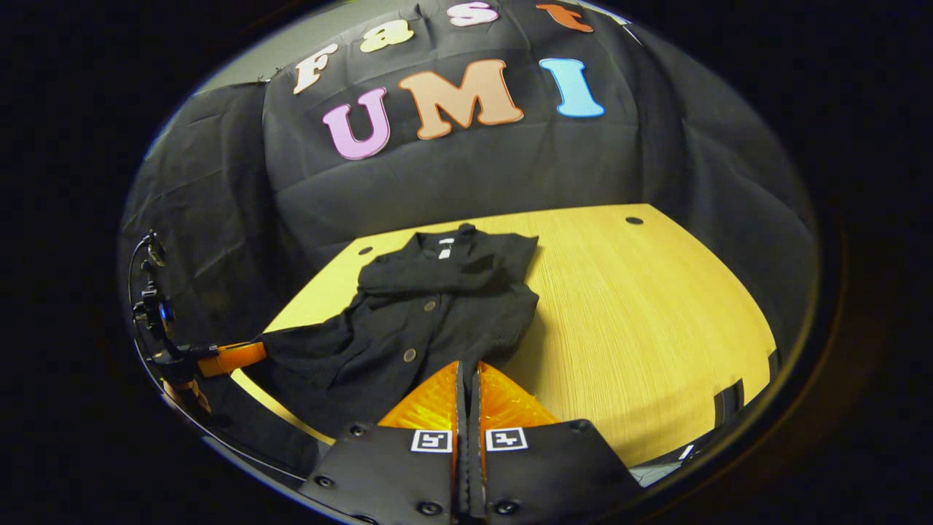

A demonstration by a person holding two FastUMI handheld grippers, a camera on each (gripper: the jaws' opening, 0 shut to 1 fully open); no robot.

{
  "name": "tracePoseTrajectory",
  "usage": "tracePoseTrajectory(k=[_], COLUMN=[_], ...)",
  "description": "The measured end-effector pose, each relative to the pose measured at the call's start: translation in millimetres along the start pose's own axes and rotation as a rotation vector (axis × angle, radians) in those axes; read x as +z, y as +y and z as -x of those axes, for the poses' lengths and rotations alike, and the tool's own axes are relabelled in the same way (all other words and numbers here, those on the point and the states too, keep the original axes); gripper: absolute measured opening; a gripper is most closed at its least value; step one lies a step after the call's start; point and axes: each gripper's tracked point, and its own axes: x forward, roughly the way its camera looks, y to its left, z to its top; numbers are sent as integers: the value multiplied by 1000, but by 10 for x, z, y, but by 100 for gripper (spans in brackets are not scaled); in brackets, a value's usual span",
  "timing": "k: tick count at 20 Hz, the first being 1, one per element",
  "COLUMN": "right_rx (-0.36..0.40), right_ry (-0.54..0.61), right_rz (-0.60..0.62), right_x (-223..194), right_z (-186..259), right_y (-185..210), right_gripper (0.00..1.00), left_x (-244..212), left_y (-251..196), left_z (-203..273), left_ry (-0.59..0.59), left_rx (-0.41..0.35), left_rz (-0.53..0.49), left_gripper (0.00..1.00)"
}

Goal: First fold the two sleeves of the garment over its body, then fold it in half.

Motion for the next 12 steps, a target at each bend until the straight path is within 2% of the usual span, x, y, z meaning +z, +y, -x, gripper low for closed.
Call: tracePoseTrajectory(k=[1, 12], right_rx=[7, 72], right_ry=[-21, -148], right_rz=[-8, -42], right_x=[107, 1436], right_z=[-11, -582], right_y=[14, 38], right_gripper=[3, 2], left_x=[124, 1399], left_y=[6, 110], left_z=[-31, -777], left_ry=[-13, -154], left_rx=[1, 17], left_rz=[4, 16], left_gripper=[0, 0])
